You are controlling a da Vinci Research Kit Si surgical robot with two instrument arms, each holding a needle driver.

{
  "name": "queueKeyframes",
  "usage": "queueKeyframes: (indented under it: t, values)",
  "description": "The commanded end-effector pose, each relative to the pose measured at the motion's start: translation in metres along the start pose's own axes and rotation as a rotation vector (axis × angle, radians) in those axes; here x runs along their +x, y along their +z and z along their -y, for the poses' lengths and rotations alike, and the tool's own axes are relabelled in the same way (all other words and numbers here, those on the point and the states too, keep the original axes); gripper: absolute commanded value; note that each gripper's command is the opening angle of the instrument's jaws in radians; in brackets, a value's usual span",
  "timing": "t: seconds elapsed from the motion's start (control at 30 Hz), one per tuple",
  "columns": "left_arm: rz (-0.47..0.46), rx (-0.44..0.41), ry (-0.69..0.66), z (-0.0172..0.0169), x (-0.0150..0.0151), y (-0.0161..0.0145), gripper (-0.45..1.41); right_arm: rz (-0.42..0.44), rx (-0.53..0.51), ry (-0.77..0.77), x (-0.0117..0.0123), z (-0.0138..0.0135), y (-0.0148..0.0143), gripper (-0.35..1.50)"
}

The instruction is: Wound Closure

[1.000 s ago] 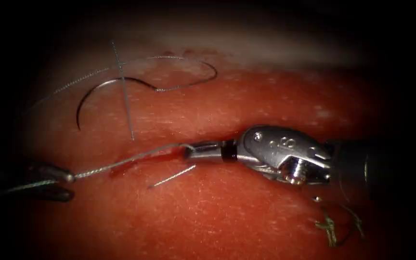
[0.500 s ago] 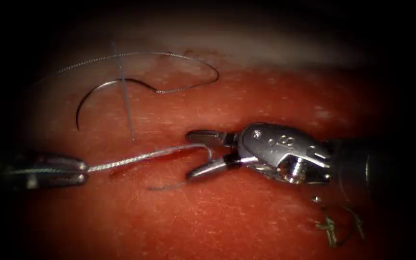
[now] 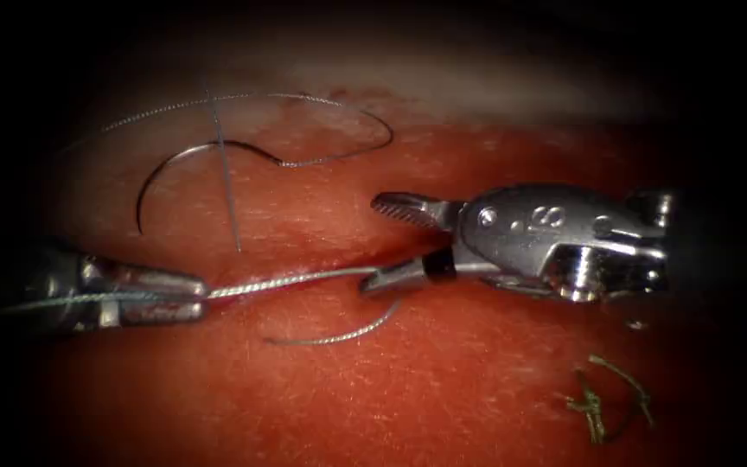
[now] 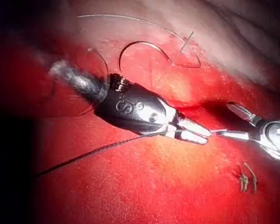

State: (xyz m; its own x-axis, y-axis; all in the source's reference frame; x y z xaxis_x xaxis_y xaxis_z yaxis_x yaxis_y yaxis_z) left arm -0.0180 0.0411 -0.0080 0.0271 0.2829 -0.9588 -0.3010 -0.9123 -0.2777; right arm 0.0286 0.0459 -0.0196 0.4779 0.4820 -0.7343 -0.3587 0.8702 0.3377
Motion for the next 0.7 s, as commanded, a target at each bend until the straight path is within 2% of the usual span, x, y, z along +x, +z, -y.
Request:
queueKeyframes:
  t: [0.03,0.07,0.1,0.23,0.47,0.53,0.63,0.7]
  values:
    - [0.000,0.002,-0.003,-0.0004,-0.0009,0.0005,-0.35,0.002,0.006,-0.028,0.0013,0.0014,0.0006,1.40]
    - [0.001,0.004,-0.002,-0.0004,-0.0009,0.0006,-0.35,0.006,0.013,-0.058,0.0017,0.0020,0.0006,1.36]
    - [0.002,0.010,-0.002,-0.0003,-0.0010,0.0009,-0.35,0.040,0.053,-0.153,0.0025,0.0040,0.0012,1.21]
    - [0.004,0.017,-0.001,-0.0002,-0.0011,0.0014,-0.35,0.085,0.063,-0.211,0.0024,0.0054,0.0024,1.18]
    - [0.007,0.031,0.000,-0.0004,-0.0011,0.0022,-0.35,0.097,0.061,-0.250,0.0023,0.0057,0.0033,1.06]
    - [0.006,0.028,0.000,-0.0005,-0.0010,0.0024,-0.35,0.096,0.059,-0.261,0.0024,0.0058,0.0036,0.97]
    - [0.006,0.026,0.000,-0.0006,-0.0010,0.0025,-0.35,0.096,0.058,-0.267,0.0025,0.0060,0.0038,0.60]
    - [0.006,0.026,0.000,-0.0005,-0.0011,0.0024,-0.35,0.095,0.070,-0.278,0.0026,0.0059,0.0036,0.18]
